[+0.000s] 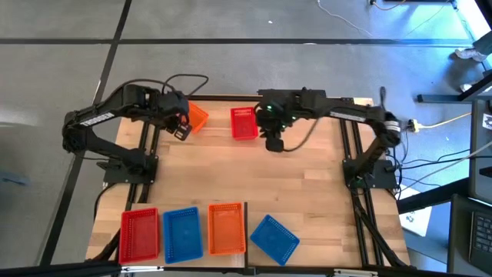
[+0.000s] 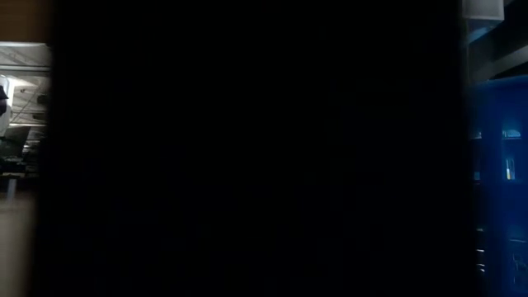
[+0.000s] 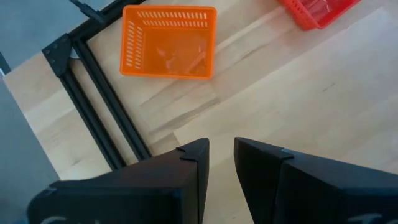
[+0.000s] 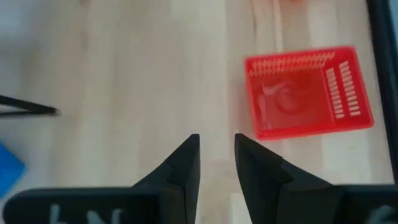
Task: Stack baskets on shelf by color
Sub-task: Stack the red bin on top of the other red bin on the shelf
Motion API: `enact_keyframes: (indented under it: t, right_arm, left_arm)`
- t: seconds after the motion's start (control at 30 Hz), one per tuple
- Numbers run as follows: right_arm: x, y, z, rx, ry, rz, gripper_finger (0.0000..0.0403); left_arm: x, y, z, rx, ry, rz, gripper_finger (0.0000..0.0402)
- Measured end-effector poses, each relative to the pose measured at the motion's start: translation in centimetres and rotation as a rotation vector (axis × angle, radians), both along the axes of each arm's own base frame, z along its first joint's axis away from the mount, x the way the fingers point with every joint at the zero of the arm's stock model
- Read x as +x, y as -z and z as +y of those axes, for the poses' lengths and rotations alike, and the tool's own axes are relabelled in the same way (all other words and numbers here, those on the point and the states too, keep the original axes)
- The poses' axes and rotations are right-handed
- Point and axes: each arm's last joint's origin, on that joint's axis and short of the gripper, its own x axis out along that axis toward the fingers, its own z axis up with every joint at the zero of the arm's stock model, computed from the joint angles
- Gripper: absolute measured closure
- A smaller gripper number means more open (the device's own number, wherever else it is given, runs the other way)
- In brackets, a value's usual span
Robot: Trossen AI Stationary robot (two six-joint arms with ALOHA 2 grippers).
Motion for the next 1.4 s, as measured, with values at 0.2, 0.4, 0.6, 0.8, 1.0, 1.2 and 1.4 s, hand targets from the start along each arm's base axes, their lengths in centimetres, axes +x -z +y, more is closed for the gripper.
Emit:
enact_keyframes:
  t: [0.2,0.4,0.6,0.8,1.0,1.2,1.4]
  right_arm:
    - [1.9,4.3,-2.7,-0.062,-0.118,0.111,0.0304]
    - [3.5,8.0,-4.1,-0.101,-0.227,0.171,0.0304]
    - [4.8,10.8,-4.9,-0.111,-0.247,0.177,0.0304]
    - [5.5,12.1,-5.2,-0.149,-0.236,0.191,0.0304]
    - [5.8,13.7,-5.5,-0.151,-0.227,0.230,0.0304]
    - [6.3,15.4,-6.1,-0.159,-0.202,0.251,0.0304]
    - [6.2,16.0,-6.4,-0.190,-0.160,0.299,0.0353]
  left_arm:
    - [0.0,0.0,0.1,-0.017,0.000,-0.003,0.0335]
    - [0.0,0.0,0.1,-0.017,-0.001,-0.004,0.0335]
    - [0.0,0.0,0.1,-0.021,-0.002,-0.006,0.0335]
    - [0.0,0.0,0.0,-0.040,0.007,-0.010,0.0335]
    - [0.0,0.0,0.0,-0.042,0.008,-0.010,0.0335]
    - [0.0,0.0,0.0,-0.041,0.008,-0.009,0.0335]
    - [0.0,0.0,0.0,-0.021,0.092,0.024,0.0335]
